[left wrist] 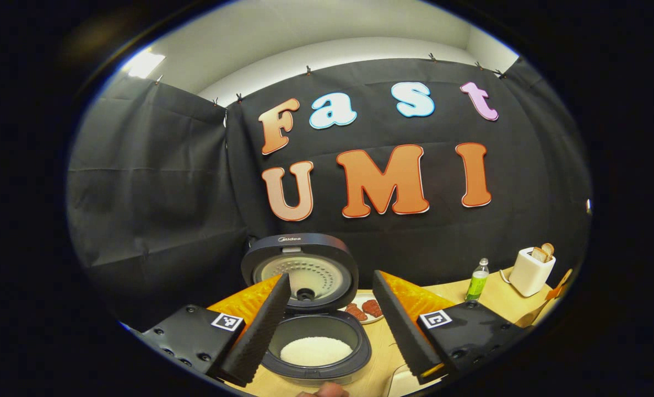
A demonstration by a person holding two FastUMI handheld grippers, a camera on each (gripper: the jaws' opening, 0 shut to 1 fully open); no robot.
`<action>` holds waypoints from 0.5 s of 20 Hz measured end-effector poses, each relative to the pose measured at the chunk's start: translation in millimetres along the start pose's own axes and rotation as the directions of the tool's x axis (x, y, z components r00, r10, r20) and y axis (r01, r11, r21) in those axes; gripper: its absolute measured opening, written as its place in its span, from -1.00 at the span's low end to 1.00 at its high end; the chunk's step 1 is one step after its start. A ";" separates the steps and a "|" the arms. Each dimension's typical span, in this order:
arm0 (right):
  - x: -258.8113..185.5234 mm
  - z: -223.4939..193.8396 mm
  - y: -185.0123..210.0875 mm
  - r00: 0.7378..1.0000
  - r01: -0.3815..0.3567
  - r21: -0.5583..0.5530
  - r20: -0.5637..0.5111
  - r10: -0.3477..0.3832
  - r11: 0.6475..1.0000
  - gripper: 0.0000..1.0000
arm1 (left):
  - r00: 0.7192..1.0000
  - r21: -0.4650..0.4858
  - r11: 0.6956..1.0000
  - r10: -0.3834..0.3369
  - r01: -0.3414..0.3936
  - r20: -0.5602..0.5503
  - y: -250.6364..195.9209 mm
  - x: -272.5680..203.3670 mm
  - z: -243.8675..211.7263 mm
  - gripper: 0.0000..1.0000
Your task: Close the left gripper, press the button to open the rice cooker; take a wooden spoon from the chopstick holder with the right hand, scoop a spoonful of rice and pour it into the rice cooker, then put the wooden spoon back into the chopstick holder.
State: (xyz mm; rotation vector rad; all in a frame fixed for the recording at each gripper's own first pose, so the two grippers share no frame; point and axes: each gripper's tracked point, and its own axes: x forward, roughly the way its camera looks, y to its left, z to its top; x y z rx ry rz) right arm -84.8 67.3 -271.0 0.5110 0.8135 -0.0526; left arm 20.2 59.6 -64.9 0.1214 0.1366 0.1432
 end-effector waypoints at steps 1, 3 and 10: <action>-6.8 5.2 8.5 1.000 -0.017 0.001 0.015 0.017 1.000 -0.78 | 1.000 0.002 1.000 0.001 -0.001 -0.001 3.2 1.9 -1.2 0.89; -18.9 11.8 30.2 0.998 -0.062 -0.001 0.027 0.062 0.998 -0.85 | 1.000 -0.005 1.000 -0.002 0.002 -0.011 8.8 5.6 -5.6 0.89; -39.5 -11.8 112.6 0.981 -0.195 -0.051 -0.010 0.195 0.979 -0.78 | 0.999 -0.018 1.000 -0.022 0.021 -0.050 33.1 18.7 -23.8 0.89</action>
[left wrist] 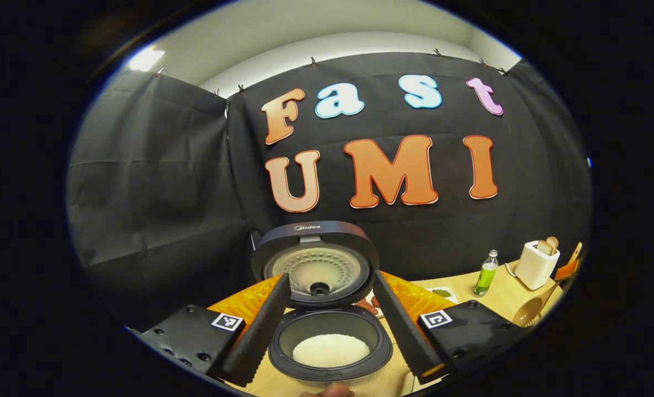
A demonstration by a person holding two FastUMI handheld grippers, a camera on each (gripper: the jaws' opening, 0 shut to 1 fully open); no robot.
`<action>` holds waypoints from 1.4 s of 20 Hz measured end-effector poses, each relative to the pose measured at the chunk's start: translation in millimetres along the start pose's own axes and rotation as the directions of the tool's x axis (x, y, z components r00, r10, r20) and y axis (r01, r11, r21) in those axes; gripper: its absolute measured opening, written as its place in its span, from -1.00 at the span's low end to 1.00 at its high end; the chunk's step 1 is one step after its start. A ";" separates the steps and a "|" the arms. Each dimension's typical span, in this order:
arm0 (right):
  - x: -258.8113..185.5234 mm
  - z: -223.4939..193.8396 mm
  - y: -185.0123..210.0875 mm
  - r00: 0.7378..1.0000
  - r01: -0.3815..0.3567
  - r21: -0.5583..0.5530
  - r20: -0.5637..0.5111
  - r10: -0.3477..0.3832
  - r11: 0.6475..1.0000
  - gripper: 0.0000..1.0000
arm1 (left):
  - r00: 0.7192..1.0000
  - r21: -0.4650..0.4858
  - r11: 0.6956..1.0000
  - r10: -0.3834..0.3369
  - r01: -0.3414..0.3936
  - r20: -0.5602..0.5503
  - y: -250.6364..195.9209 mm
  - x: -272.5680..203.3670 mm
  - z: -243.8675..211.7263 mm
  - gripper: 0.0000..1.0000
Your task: Close the left gripper, press the button to open the rice cooker; take a wooden spoon from the chopstick holder with the right hand, scoop a spoonful of rice and pour it into the rice cooker, then put the wooden spoon back into the chopstick holder.
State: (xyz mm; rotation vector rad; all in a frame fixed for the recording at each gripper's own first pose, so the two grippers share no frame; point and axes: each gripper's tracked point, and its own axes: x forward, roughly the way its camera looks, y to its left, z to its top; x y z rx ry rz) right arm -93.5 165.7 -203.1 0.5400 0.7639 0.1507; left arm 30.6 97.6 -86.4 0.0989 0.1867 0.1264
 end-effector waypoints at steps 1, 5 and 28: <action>1.7 -6.0 7.7 1.000 -0.004 -0.012 -0.010 0.004 1.000 -0.77 | 1.000 0.001 1.000 -0.003 0.003 -0.001 4.4 2.9 -2.4 0.89; 5.3 -36.7 25.7 0.998 0.003 -0.073 -0.055 -0.007 0.997 -0.78 | 1.000 -0.005 1.000 -0.021 0.021 -0.012 15.1 9.4 -12.9 0.89; 28.9 -140.9 25.8 0.964 0.249 -0.570 0.070 -0.255 0.783 -0.81 | 0.993 0.053 0.995 -0.073 0.079 -0.096 44.9 23.1 -53.9 0.89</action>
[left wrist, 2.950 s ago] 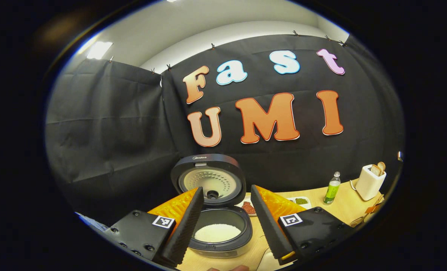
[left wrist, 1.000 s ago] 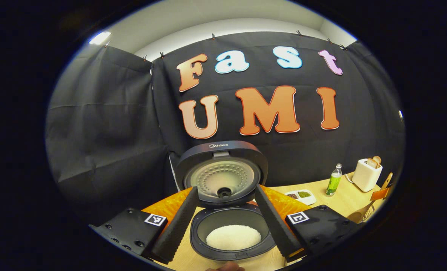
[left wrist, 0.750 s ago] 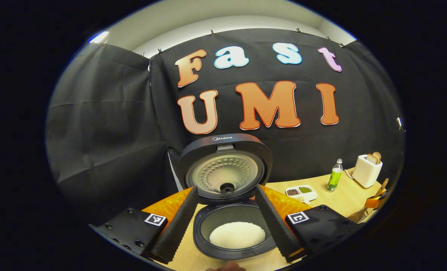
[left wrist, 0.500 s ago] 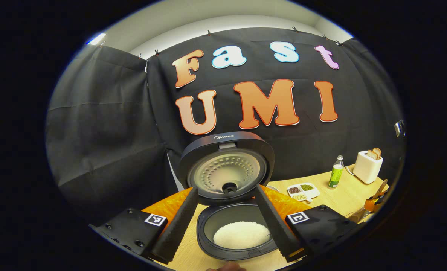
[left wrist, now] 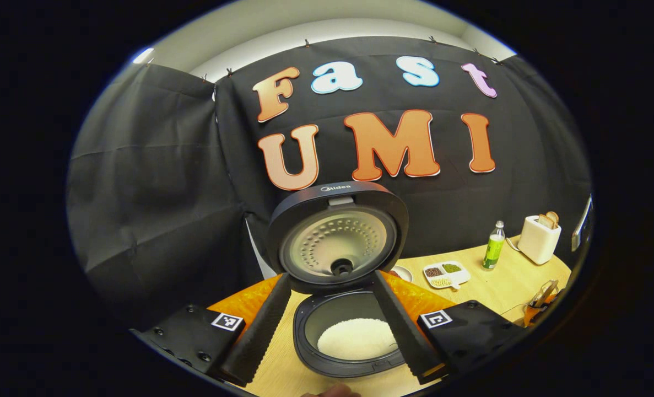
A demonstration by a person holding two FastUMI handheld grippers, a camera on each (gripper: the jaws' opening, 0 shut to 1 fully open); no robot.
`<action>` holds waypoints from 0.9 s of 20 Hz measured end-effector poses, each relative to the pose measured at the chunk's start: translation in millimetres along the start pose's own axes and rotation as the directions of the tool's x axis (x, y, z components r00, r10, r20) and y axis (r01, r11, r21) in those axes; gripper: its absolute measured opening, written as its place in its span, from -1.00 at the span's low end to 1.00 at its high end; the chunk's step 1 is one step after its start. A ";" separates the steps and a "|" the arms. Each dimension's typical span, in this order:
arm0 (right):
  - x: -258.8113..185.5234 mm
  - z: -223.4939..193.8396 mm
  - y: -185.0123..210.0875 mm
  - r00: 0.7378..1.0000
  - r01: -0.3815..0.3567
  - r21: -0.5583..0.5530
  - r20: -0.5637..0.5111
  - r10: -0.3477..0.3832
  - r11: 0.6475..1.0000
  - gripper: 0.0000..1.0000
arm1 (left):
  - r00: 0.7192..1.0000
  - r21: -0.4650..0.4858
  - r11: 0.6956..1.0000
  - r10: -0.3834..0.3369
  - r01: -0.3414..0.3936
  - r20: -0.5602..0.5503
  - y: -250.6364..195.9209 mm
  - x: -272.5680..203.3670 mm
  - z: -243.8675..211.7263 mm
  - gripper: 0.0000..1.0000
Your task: Close the left gripper, press the button to open the rice cooker; take a wooden spoon from the chopstick holder with the right hand, scoop a spoonful of rice and pour it into the rice cooker, then put the wooden spoon back into the chopstick holder.
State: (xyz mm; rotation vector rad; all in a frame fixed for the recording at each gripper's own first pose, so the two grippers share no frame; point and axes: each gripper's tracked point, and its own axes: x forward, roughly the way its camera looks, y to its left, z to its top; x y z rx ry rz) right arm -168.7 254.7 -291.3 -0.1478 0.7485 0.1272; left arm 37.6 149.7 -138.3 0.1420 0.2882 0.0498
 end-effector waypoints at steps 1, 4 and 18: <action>-1.0 0.0 1.6 1.000 0.007 -0.006 0.010 -0.007 1.000 -0.82 | 1.000 0.004 1.000 -0.004 0.004 -0.005 0.4 -1.2 -2.1 1.00; -0.3 -4.3 8.5 1.000 0.008 0.018 0.027 -0.008 1.000 -0.82 | 1.000 -0.005 1.000 -0.013 0.013 -0.025 -0.1 -0.2 -8.3 0.89; -9.1 -4.6 61.4 0.989 -0.145 0.355 0.012 0.151 0.924 -0.82 | 0.997 0.005 1.000 -0.030 0.030 -0.066 7.3 3.0 -23.2 1.00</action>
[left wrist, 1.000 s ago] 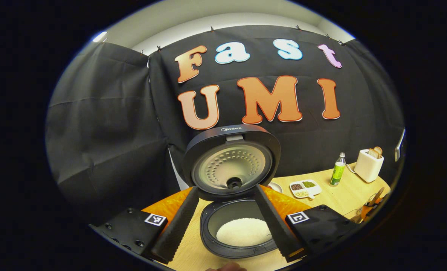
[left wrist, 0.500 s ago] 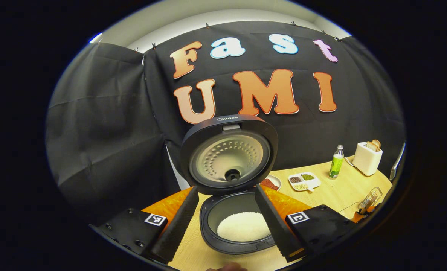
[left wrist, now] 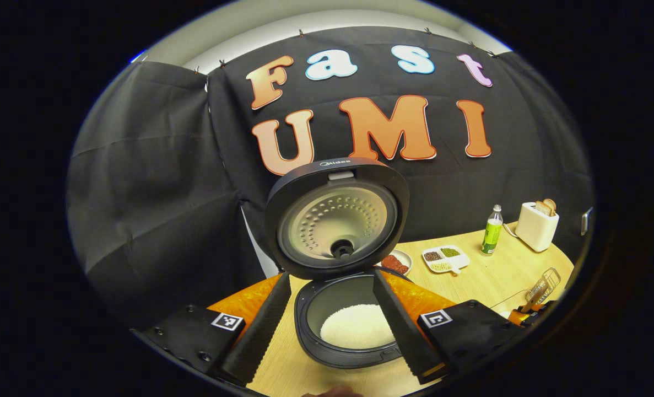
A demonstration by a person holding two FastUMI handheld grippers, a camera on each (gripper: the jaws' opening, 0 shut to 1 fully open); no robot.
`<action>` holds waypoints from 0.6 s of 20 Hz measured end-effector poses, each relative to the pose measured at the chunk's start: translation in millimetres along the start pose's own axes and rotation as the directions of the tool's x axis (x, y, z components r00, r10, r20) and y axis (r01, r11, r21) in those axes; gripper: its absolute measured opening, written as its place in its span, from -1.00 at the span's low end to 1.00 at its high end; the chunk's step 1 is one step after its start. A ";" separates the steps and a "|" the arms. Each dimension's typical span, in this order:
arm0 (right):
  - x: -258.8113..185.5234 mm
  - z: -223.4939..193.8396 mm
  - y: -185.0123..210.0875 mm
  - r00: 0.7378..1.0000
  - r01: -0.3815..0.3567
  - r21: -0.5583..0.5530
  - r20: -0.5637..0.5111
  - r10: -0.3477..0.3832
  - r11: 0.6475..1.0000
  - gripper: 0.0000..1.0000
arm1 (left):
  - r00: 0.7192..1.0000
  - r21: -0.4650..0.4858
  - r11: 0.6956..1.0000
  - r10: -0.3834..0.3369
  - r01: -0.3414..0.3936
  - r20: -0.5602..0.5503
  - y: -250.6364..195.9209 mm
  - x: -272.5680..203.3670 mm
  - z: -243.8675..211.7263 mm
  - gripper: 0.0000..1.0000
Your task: Close the left gripper, press the button to open the rice cooker; take a wooden spoon from the chopstick holder with the right hand, scoop a spoonful of rice and pour it into the rice cooker, then put the wooden spoon back into the chopstick holder.
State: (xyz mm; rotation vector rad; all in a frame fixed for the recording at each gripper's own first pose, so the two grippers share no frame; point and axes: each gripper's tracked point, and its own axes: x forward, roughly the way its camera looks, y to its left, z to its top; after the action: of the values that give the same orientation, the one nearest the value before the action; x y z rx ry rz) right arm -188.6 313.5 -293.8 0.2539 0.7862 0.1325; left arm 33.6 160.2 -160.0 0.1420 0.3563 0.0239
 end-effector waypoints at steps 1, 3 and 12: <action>0.2 -0.3 2.6 1.000 -0.009 0.017 -0.002 0.009 1.000 -0.82 | 1.000 0.001 1.000 -0.003 0.003 0.002 -0.1 -0.1 0.2 1.00; 5.1 0.7 3.8 1.000 -0.012 0.041 -0.011 0.013 0.999 -0.83 | 1.000 0.004 1.000 -0.010 0.010 -0.002 -1.3 1.1 -0.5 0.90; 5.6 0.6 3.9 0.997 -0.055 0.210 -0.035 0.064 0.976 -0.82 | 1.000 0.006 1.000 -0.020 0.020 -0.022 0.3 2.2 -4.1 1.00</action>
State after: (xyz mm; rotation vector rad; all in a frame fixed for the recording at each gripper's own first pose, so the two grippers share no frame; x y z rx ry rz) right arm -184.4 318.4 -296.1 0.4749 0.8353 0.1117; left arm 34.2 161.2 -164.6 0.1441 0.3801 0.0047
